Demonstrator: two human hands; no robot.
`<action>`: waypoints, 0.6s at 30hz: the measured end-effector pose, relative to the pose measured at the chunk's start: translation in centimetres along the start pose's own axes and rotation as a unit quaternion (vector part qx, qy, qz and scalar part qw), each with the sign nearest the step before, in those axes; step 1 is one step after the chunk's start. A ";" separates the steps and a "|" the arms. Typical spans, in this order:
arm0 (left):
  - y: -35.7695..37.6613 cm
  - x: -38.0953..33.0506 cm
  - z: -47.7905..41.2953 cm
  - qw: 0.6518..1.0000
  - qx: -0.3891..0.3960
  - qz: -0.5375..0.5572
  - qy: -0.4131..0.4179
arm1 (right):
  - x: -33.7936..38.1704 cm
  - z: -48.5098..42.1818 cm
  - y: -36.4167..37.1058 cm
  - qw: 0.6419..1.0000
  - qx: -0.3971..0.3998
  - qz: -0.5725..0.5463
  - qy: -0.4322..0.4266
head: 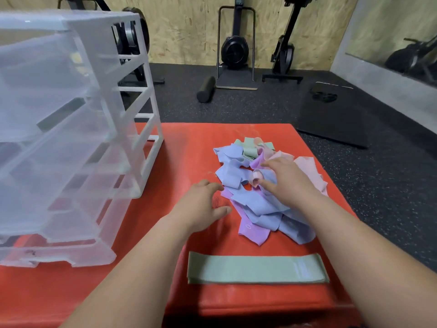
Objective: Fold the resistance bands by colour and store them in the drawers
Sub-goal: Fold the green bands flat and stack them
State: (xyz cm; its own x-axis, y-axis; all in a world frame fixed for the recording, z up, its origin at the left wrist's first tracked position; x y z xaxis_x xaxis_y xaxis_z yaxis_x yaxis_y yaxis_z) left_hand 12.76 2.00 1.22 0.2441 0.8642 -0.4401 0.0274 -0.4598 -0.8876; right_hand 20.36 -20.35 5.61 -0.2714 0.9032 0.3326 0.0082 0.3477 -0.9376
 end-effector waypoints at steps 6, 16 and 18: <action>1.9 2.7 -3.6 0.999 -0.015 0.032 -0.029 | 0.9 -10.6 2.0 0.987 0.025 0.156 -0.002; 3.3 4.9 -5.5 0.997 -0.049 0.042 -0.041 | -1.3 -17.9 7.0 0.952 0.073 0.298 0.016; 3.1 4.8 -5.4 0.997 -0.046 0.042 -0.045 | -1.4 -18.1 6.5 0.949 0.070 0.308 0.019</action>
State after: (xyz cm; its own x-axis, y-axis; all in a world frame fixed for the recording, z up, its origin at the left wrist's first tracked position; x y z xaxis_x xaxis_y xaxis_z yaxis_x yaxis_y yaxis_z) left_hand 19.29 3.61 -2.95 0.1606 0.8351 -0.5262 0.1003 -0.5441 -0.8330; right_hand 38.25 -14.78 0.91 -0.2214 0.9334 -0.2823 0.0258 -0.2838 -0.9585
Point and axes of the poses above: each hand's wrist, its own z-axis away from the middle knuckle, its own y-axis out of the palm, x = y × z, the point moved 8 cm from there along -z, towards the middle knuckle, and after that the axes turned 5 degrees about y, right-handed, at the moved point
